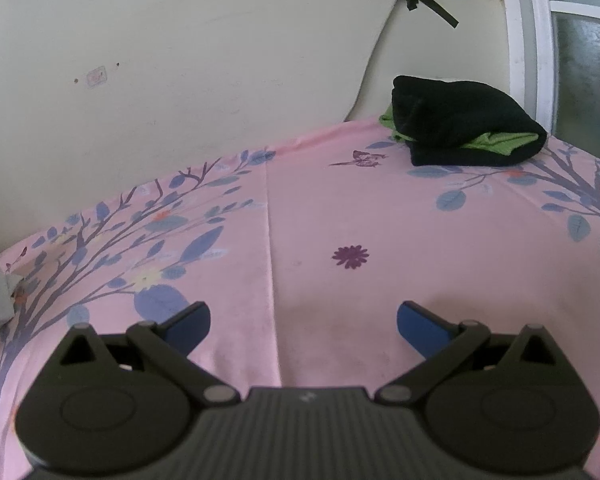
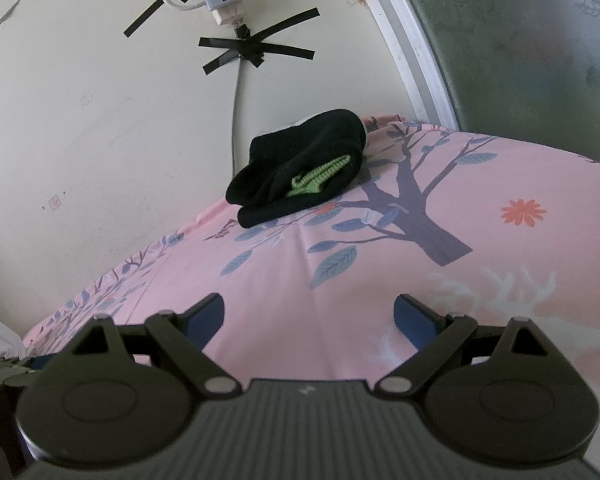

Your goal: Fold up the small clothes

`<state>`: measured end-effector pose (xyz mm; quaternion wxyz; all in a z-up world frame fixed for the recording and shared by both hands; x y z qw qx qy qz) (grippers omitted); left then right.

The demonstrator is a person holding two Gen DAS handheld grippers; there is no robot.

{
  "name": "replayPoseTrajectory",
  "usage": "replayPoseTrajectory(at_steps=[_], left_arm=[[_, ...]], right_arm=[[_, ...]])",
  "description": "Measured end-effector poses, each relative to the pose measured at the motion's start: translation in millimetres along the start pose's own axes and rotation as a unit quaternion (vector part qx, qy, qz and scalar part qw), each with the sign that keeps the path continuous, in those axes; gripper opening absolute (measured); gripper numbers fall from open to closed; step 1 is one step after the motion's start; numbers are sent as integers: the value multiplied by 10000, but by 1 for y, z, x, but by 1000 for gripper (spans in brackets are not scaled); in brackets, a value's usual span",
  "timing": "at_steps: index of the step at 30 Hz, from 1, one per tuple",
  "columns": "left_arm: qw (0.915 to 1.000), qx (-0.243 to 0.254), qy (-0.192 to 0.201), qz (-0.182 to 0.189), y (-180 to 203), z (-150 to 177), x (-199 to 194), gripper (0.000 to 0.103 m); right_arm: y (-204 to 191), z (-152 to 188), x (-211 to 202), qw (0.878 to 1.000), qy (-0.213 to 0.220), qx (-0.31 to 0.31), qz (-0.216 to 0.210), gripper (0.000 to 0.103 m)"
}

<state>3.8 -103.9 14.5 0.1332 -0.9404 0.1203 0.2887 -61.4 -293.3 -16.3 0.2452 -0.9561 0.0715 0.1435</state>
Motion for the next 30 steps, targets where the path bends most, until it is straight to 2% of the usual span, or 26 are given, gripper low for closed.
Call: replayPoseTrajectory(at_steps=[11,22,30], left_arm=[[9999,62,-4,155,1,1,-1,103],[9998,78,-174,84,2,2,1,103],[9998,80,-154,54,1,2,1,103]], right_arm=[[1,0,1,10000,-6,-8,-6,89],[1,0,1,10000,-5,-6,-8,89],[1,-1,1,10000,-7,-8,-11,89]])
Point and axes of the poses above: each gripper's, at about its wrist camera, not at the fingertips, and x roughly the way its jaws point, y to its right, z to its underside, the point moved 2 cm from there along x, roughly the way its jaws point, and after that the axes turned 2 degrees about -z, right-handed, at the moved point
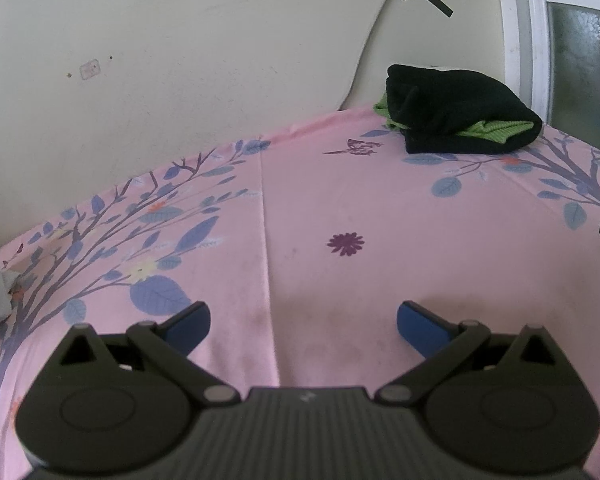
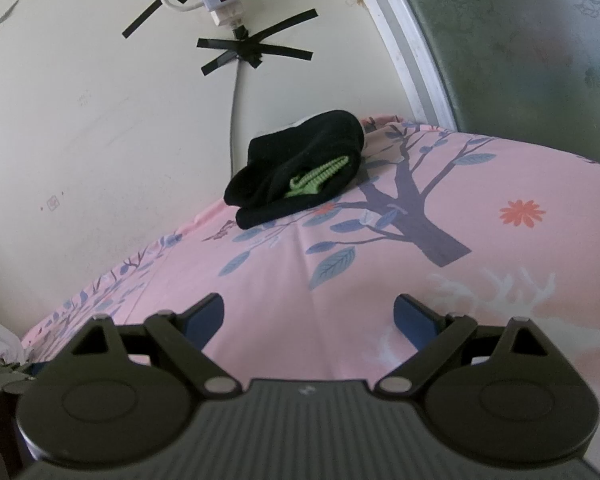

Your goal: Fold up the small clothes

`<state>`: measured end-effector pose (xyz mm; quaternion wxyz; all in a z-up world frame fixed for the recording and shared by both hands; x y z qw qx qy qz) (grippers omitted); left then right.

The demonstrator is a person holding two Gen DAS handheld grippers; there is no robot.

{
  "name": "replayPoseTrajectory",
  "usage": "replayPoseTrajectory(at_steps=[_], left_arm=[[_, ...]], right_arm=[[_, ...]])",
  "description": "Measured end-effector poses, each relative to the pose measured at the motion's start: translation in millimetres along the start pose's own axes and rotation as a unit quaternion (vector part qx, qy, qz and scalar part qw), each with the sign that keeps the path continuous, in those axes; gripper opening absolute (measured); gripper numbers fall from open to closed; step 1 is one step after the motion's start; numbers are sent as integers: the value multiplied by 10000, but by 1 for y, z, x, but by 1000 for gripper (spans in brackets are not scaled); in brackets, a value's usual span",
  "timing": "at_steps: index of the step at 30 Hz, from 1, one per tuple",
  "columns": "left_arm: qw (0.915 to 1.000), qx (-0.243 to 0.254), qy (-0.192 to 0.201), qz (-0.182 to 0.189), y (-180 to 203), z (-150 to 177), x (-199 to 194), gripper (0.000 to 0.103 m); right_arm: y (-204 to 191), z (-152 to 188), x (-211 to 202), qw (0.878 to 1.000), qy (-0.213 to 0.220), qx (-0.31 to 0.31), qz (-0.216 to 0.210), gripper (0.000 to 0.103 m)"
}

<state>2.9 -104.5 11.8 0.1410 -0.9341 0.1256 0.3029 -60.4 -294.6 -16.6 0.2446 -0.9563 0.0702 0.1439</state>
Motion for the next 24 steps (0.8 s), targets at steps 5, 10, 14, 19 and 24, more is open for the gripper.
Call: replayPoseTrajectory(at_steps=[5,10,14,19,24], left_arm=[[10000,-5,-33,-17,0,0,0,103],[10000,-26,-45,-10,-1,0,0,103],[10000,-18,-25,-24,0,0,0,103],[10000,-50,-20,-53,-1,0,0,103],[10000,-48,-25,-76,0,0,0,103]], right_arm=[[0,0,0,10000,-2,-2,-3,89],[0,-1,0,10000,-5,-5,-6,89],[1,-1,-1,10000,-2,-2,-4,89],[1,-1,0,10000,-10,-8,-17,89],[1,-1,0,10000,-10,-9,-18,89]])
Point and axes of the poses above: each gripper's, at about its wrist camera, not at the fingertips, and x roughly the way its jaws point, y to its right, z to its underside, the point moved 2 cm from there along x, roughly the way its jaws point, and after that the axes turned 2 degrees about -z, right-handed, at the moved point
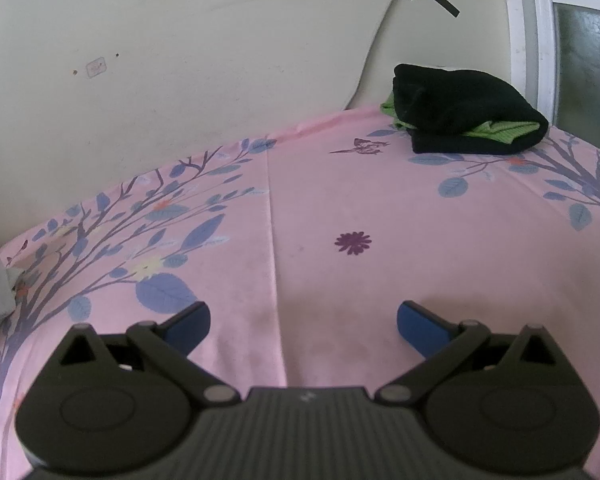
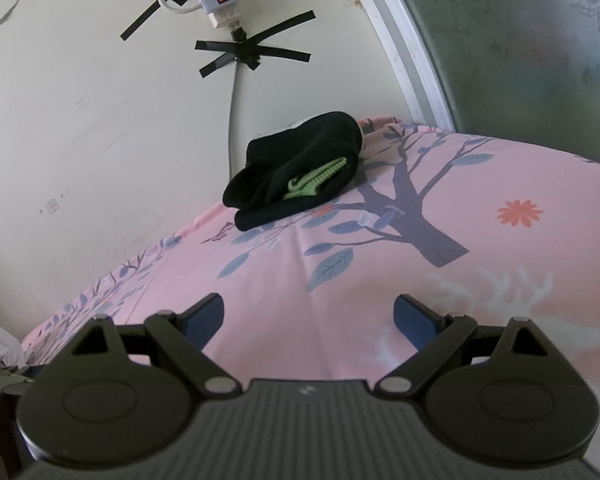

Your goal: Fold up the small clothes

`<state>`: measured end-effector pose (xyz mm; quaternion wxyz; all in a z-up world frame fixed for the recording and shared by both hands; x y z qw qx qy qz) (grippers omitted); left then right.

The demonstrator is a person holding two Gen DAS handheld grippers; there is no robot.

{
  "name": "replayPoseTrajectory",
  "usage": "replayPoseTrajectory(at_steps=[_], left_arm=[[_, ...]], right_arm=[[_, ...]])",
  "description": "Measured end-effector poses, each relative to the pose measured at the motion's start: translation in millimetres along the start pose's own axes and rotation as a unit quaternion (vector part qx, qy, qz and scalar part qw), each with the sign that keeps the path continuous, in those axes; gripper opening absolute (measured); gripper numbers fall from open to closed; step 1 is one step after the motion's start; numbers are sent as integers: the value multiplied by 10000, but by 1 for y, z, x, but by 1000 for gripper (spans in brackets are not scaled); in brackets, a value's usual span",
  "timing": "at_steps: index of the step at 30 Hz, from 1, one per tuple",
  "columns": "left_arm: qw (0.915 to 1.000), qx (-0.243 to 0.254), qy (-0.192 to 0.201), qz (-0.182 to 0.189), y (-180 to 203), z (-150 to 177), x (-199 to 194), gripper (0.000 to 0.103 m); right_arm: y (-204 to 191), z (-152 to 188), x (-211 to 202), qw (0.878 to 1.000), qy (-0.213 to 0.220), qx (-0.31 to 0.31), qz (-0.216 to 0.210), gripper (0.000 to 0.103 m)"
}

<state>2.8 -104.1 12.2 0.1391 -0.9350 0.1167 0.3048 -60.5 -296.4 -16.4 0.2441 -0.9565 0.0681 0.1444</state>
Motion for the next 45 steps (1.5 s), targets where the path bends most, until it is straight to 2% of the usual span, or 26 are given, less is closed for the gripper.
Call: replayPoseTrajectory(at_steps=[45], left_arm=[[10000,4,-6,7,-1,0,0,103]], right_arm=[[-2,1,-4,9999,81,-83,30,89]])
Point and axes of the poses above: each gripper's, at about its wrist camera, not at the fingertips, and x roughly the way its jaws point, y to its right, z to its underside, the point moved 2 cm from there along x, roughly the way its jaws point, and after that the axes turned 2 degrees about -z, right-handed, at the moved point
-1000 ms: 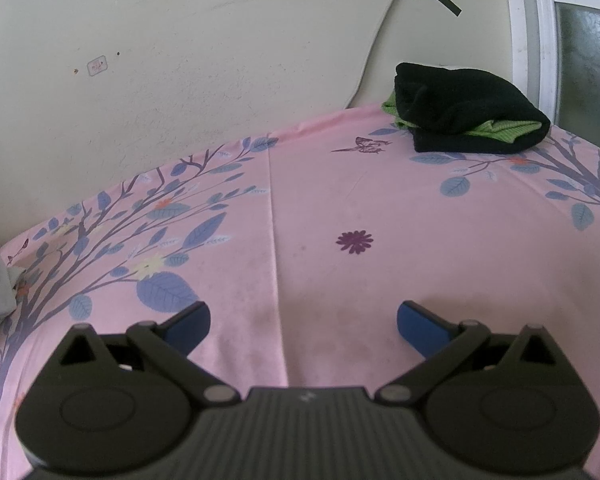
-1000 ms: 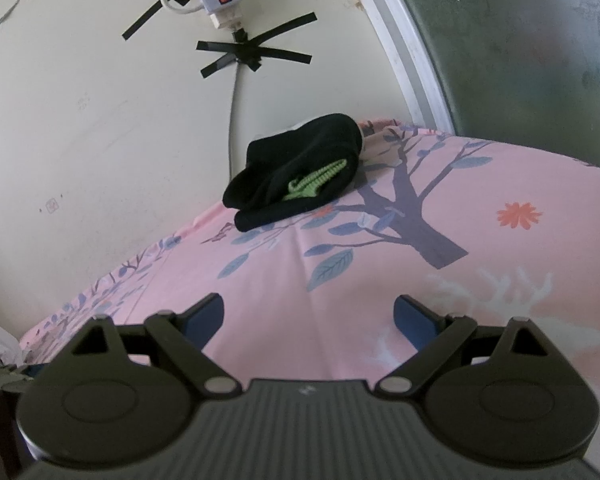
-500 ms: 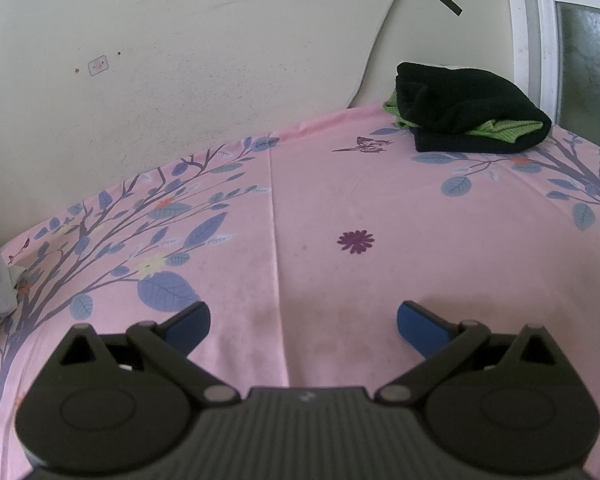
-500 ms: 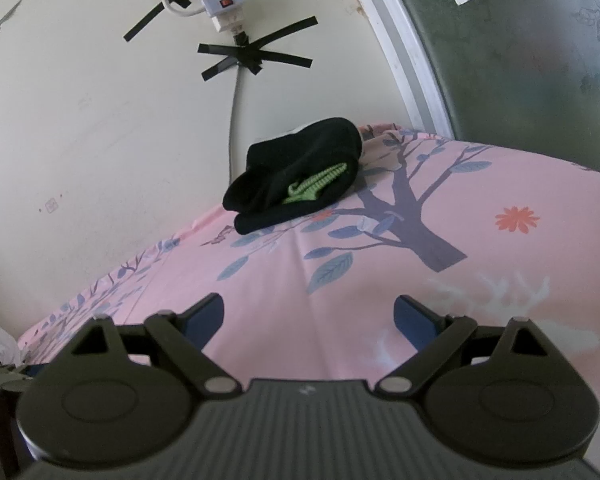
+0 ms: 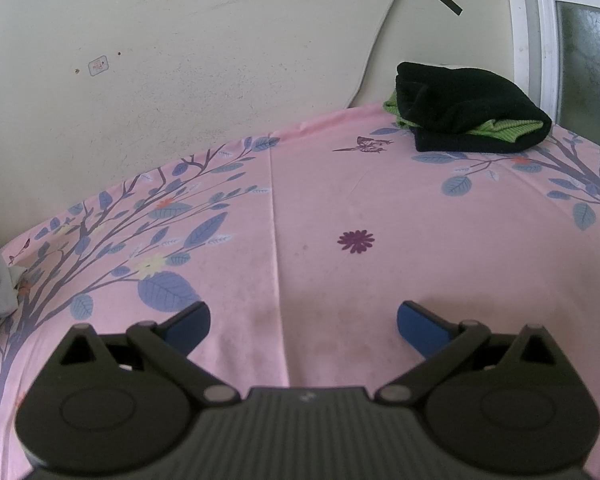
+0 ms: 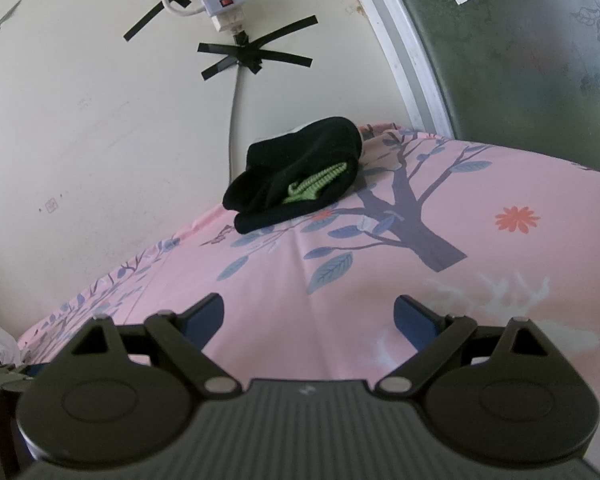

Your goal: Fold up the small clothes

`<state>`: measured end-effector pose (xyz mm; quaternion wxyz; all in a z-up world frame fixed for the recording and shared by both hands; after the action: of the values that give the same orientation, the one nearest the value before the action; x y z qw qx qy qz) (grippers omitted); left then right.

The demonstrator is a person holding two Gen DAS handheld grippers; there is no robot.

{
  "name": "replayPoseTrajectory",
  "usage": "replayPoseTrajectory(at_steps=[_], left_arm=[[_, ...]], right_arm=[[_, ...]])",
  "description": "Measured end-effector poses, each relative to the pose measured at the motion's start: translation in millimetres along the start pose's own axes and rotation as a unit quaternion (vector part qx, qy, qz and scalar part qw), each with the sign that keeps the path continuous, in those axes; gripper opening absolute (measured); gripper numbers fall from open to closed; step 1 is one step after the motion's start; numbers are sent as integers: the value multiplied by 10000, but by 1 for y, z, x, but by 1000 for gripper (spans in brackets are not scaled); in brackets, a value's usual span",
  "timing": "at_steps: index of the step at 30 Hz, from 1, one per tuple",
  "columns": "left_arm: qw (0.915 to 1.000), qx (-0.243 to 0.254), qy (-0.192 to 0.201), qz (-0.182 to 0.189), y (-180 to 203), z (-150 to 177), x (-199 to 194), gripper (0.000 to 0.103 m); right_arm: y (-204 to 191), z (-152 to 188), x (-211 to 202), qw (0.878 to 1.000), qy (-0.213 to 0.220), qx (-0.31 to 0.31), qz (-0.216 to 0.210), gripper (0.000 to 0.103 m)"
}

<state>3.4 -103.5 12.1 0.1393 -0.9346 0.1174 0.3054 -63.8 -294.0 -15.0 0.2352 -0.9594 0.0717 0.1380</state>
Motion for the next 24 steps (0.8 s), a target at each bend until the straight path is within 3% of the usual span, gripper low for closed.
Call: replayPoseTrajectory(at_steps=[24], left_arm=[[10000,-68,-27,-19,-4,1,1,103]], right_arm=[[-1,0,-1,10000,49,-13,-9,89]])
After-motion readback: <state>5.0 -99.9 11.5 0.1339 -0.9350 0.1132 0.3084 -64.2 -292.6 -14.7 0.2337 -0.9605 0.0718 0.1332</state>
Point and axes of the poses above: each gripper's, at about its wrist camera, not at the fingertips, and x roughly the way its jaws point, y to its right, z to its underside, the point moved 2 cm from there along x, roughly the way its jaws point, and after that the axes turned 2 degrees about -z, right-handed, at the moved point
